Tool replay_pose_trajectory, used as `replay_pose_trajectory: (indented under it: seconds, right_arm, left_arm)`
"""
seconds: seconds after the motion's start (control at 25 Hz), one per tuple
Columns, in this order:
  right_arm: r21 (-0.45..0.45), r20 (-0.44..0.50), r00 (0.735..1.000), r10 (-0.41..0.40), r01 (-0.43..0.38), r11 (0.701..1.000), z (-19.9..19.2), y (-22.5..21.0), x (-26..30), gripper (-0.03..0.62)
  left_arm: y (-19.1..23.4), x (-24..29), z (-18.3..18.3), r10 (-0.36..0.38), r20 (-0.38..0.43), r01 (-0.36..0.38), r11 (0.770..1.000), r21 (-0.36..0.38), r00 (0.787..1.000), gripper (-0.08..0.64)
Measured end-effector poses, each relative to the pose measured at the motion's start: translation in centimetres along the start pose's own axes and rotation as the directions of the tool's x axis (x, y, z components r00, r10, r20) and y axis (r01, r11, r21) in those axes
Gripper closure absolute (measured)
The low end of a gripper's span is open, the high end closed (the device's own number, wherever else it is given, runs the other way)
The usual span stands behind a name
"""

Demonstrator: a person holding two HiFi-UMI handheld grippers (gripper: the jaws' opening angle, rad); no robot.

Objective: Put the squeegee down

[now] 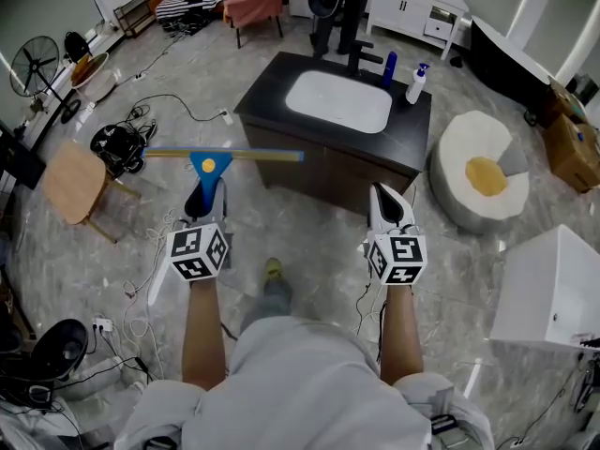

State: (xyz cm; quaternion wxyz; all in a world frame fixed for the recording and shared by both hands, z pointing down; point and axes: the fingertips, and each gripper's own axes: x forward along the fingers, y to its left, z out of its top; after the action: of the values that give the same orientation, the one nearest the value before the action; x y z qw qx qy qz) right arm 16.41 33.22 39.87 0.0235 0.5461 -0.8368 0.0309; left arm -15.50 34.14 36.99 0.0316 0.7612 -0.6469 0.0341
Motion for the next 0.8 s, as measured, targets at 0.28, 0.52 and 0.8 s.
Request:
replay_pose_trajectory:
  seconds: [0.28,0.52,0.8]
  right_arm:
    - [-0.013,-0.004,1.000,-0.006,0.006,1.000,0.2,-0.1,8.4,0.588]
    - [-0.018,-0.026,1.000,-0.017,0.017,1.000,0.6,0.3,16.7,0.588]
    - [-0.060,-0.048,0.997,-0.061,0.058,0.996,1.9,1.0,26.4,0.588]
  left_arm:
    - [4.1,7.7,0.1,-0.018,-0.006,0.018,1.000,0.009,1.000,0.433]
    - [8.4,15.0,-0.1,-0.047,-0.029,0.047,0.999,0.003,0.998,0.433]
    - [14.1,23.6,0.4,-0.089,-0.056,0.088,0.996,-0.016,0.994,0.433]
